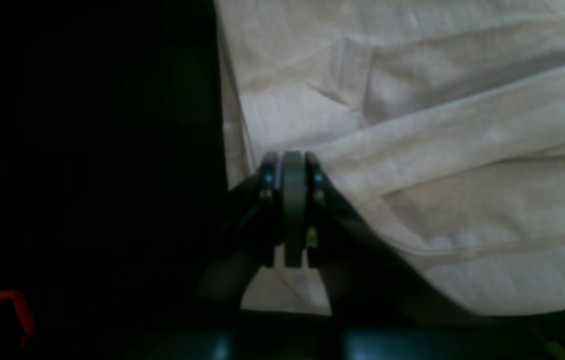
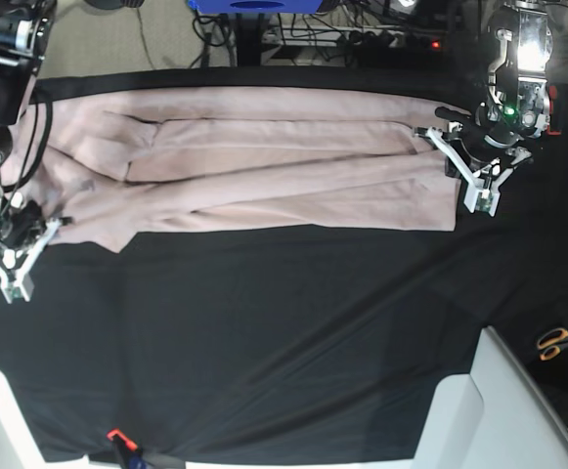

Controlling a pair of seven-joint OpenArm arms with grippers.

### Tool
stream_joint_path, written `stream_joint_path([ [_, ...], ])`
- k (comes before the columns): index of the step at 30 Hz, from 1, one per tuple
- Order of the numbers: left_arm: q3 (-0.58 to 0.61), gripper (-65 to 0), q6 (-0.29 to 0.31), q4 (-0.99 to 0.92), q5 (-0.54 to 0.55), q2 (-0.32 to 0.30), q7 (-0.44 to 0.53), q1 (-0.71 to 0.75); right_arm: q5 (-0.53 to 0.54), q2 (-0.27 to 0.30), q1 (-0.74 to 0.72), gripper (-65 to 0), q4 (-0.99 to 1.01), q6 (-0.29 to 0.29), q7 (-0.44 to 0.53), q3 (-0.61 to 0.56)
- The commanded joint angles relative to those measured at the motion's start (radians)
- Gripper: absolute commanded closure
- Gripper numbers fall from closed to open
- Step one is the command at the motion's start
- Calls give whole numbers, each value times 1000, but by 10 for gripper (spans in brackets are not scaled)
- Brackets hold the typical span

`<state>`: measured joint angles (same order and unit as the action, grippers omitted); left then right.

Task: Fold the T-shirt properly
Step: 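Reposition the right gripper along the folded edge and regrasp it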

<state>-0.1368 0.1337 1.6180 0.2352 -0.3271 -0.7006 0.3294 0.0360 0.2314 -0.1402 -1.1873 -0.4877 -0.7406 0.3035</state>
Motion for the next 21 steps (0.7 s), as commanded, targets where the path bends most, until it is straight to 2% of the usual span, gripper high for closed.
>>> stream_joint_path([
  [1, -8, 0, -4, 15, -1, -13, 14, -8, 2, 18, -2, 0, -39, 1, -7, 4],
  [9, -8, 0, -4, 15, -1, -13, 12, -8, 2, -17, 126, 0, -222, 1, -93, 6],
  [18, -7, 0, -4, 15, -1, -13, 12, -5, 2, -30, 239, 0, -309, 1, -99, 10],
  [21, -7, 0, -4, 15, -1, -13, 12, -2, 2, -53, 268, 0, -336, 1, -101, 44],
])
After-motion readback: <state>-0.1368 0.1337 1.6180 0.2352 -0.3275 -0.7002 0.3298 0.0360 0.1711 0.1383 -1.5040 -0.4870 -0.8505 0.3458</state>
